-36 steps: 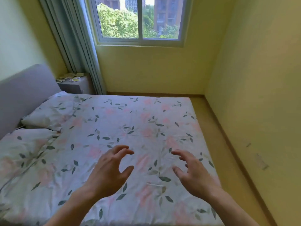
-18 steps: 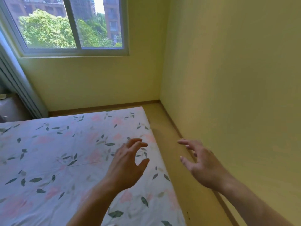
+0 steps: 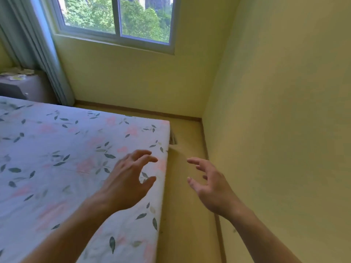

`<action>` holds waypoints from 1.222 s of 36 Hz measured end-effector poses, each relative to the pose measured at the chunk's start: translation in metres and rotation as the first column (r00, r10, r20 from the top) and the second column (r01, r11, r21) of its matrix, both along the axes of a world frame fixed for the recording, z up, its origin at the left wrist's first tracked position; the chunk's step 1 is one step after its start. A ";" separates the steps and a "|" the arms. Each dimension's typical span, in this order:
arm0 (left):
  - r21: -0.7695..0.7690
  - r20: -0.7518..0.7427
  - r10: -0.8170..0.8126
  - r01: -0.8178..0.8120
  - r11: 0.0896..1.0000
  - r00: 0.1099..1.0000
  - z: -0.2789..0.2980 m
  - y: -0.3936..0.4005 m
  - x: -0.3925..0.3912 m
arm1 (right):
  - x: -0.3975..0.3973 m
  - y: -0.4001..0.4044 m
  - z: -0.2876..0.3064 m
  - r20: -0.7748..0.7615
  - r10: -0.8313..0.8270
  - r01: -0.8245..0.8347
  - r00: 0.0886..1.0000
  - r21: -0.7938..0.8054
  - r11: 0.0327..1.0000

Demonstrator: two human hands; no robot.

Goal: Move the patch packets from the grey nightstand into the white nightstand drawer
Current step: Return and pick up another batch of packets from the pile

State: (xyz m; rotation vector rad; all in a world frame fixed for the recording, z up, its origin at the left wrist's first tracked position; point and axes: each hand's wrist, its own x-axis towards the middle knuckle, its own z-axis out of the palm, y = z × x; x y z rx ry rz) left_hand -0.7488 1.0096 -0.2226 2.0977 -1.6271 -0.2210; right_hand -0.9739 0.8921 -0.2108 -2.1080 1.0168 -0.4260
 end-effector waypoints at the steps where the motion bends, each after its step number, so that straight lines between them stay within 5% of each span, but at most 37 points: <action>1: 0.003 -0.012 0.023 -0.023 1.000 1.000 0.002 -0.013 -0.012 | -0.010 -0.015 0.000 -0.008 0.021 -0.021 1.000 0.008 1.000; 11: 0.012 0.026 0.164 -0.165 0.986 0.986 0.035 -0.111 -0.068 | -0.070 -0.148 0.024 0.029 0.118 -0.117 0.993 -0.037 0.992; 26: -0.003 0.004 0.579 -0.579 0.815 0.815 0.031 -0.120 0.030 | 0.094 -0.268 0.040 0.084 0.472 -0.467 0.878 -0.069 0.881; 44: -0.071 0.006 0.365 -0.364 0.929 0.931 0.045 -0.479 0.180 | 0.216 -0.566 0.047 0.063 0.324 -0.318 0.944 -0.085 0.944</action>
